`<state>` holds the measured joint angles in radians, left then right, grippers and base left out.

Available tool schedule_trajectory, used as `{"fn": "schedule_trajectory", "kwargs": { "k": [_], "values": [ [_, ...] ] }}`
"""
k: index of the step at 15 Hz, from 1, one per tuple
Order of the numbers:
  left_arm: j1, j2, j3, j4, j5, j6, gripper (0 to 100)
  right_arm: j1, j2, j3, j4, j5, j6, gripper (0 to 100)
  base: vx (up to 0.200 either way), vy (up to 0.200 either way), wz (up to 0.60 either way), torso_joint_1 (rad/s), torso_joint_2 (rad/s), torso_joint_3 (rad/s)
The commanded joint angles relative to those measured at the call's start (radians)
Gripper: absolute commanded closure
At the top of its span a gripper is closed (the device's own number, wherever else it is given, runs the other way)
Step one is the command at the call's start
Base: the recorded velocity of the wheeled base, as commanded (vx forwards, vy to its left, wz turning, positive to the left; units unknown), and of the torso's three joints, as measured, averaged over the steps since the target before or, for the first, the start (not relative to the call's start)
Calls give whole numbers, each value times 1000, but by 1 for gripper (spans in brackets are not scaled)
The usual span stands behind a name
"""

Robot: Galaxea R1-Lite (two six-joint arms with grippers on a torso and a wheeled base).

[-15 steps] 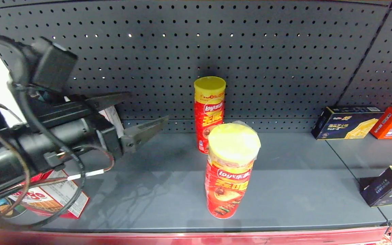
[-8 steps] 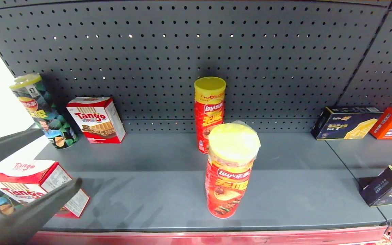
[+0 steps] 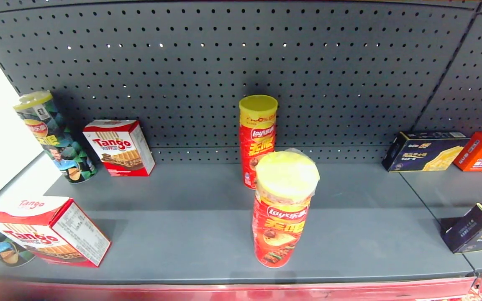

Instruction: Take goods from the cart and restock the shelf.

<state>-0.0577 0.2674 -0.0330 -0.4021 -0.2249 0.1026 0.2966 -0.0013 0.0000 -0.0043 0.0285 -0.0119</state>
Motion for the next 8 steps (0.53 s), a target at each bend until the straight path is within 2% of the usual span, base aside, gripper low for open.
{"fn": "schedule_trajectory", "kwargs": {
  "k": [1,2,5,8],
  "values": [
    [73,-228,33,152,-4,-1,0,1,1,0,0,1,0,0,0,0,0,0,0,0],
    [65,-267,33,220,-1,0,0,-1,1,0,0,1,0,0,0,0,0,0,0,0],
    [61,-267,33,338,-2,3,0,1,1,0,0,1,0,0,0,0,0,0,0,0],
    [58,-267,33,339,-5,8,0,-1,1,0,0,1,0,0,0,0,0,0,0,0]
  ]
}}
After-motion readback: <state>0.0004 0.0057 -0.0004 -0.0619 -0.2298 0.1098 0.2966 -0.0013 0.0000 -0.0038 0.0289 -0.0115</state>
